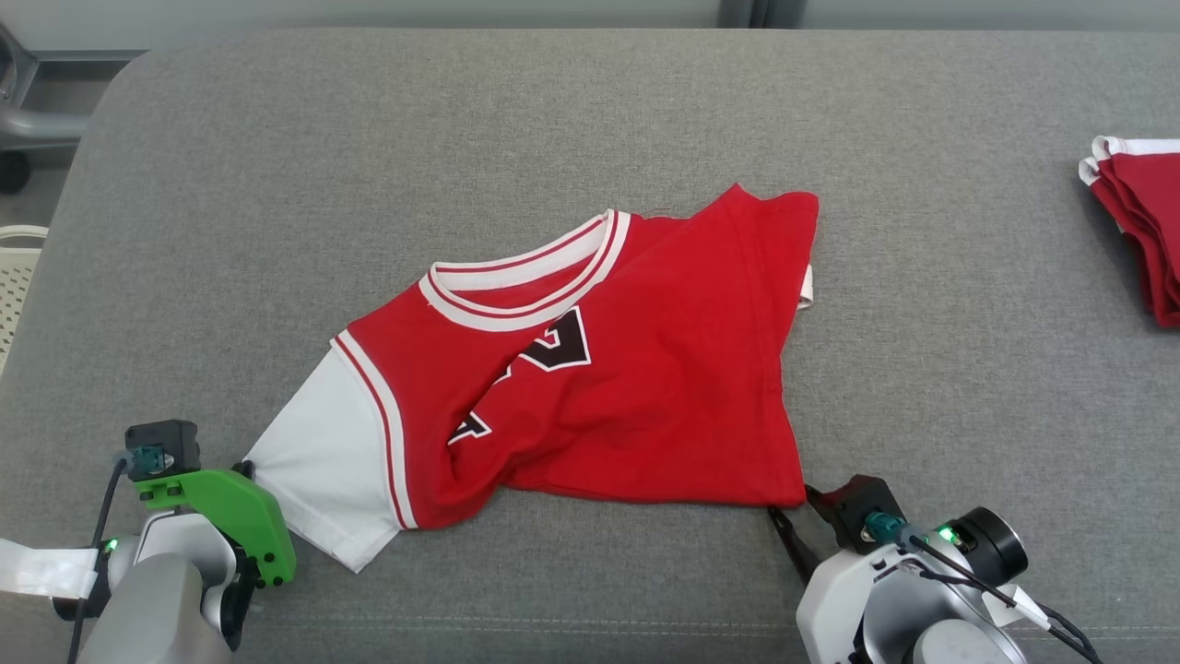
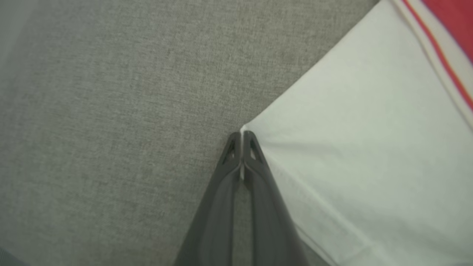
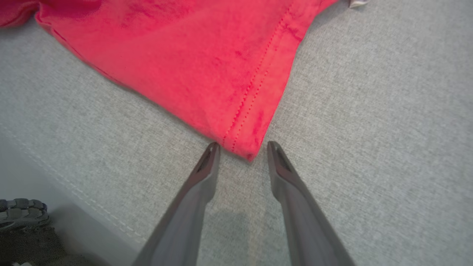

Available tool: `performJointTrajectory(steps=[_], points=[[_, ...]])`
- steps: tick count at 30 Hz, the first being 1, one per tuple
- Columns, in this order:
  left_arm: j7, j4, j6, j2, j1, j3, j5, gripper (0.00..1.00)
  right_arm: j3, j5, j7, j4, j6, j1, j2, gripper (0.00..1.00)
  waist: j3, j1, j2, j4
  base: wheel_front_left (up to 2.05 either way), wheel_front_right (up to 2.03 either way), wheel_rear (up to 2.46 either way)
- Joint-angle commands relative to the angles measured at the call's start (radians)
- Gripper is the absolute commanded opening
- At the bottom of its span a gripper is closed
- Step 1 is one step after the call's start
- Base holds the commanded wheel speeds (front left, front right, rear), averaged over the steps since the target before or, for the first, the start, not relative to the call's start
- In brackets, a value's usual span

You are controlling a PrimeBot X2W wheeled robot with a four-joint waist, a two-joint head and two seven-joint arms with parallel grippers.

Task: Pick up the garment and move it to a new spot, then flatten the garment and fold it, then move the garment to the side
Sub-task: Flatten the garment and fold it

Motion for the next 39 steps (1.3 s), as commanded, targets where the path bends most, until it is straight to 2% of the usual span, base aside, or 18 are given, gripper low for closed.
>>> performJointTrajectory(steps=[1, 4, 5, 6, 7, 11, 13, 20, 25, 32, 39], points=[[0.013, 0.05, 0.0, -0.008, 0.019, -0.006, -0.002, 0.0, -0.001, -0.003, -0.009, 0.007, 0.0, -0.013, 0.002, 0.49, 0.0, 0.0, -0.0001, 0.001, 0.0, 0.0, 0.0], [0.0, 0.069, -0.004, -0.006, 0.009, -0.006, -0.009, 0.0, 0.004, -0.003, -0.013, 0.016, 0.0, -0.017, 0.004, 0.42, -0.001, 0.0, -0.0001, 0.001, 0.0, 0.0, 0.0], [-0.009, 0.072, -0.007, -0.005, 0.007, -0.006, -0.01, 0.0, 0.006, -0.003, -0.015, 0.017, 0.0, -0.018, 0.004, 0.26, -0.002, 0.0, -0.0001, 0.0, 0.0, 0.0, 0.0], [-0.015, 0.076, -0.009, -0.003, 0.003, -0.006, -0.013, 0.0, 0.006, -0.003, -0.019, 0.017, 0.0, -0.02, 0.004, 0.18, -0.003, 0.0, -0.0001, 0.0, 0.0, 0.0, 0.0], [-0.023, 0.081, -0.01, -0.001, -0.001, -0.005, -0.017, 0.0, 0.008, -0.002, -0.021, 0.016, 0.0, -0.021, 0.003, 0.0, -0.003, 0.0, -0.0001, -0.001, 0.0, 0.0, 0.0], [-0.069, 0.094, -0.02, 0.007, -0.013, 0.005, -0.031, 0.0, 0.001, 0.005, -0.034, 0.007, 0.0, -0.021, -0.002, 0.0, -0.011, 0.0, -0.0001, -0.003, 0.0, 0.0, 0.0], [-0.124, 0.093, -0.031, 0.012, -0.019, 0.017, -0.053, 0.0, -0.007, 0.014, -0.044, -0.007, 0.0, -0.016, -0.002, 0.0, -0.022, 0.0, -0.0001, -0.006, 0.0, 0.0, 0.0], [-0.235, 0.073, -0.055, -0.003, -0.048, 0.051, -0.114, 0.0, -0.014, 0.062, -0.05, -0.052, 0.0, 0.007, -0.008, 0.0, -0.058, 0.0, -0.0001, -0.01, 0.0, 0.0, 0.0], [-0.286, 0.029, -0.053, -0.002, -0.059, 0.067, -0.13, 0.0, -0.042, 0.13, -0.049, -0.083, 0.0, 0.026, 0.006, 0.0, -0.083, 0.0, -0.0001, -0.014, 0.0, 0.0, 0.0], [-0.321, -0.143, -0.03, -0.036, -0.065, 0.108, -0.182, 0.0, -0.15, 0.306, -0.021, -0.157, 0.0, 0.044, 0.046, 0.0, -0.112, 0.0, -0.0001, -0.027, 0.0, 0.0, 0.0], [-0.253, -0.396, 0.026, -0.094, -0.034, 0.102, -0.207, 0.0, -0.22, 0.471, 0.057, -0.239, 0.0, 0.003, 0.069, 0.0, -0.091, 0.0, -0.0001, -0.047, 0.0, 0.0, 0.0]])
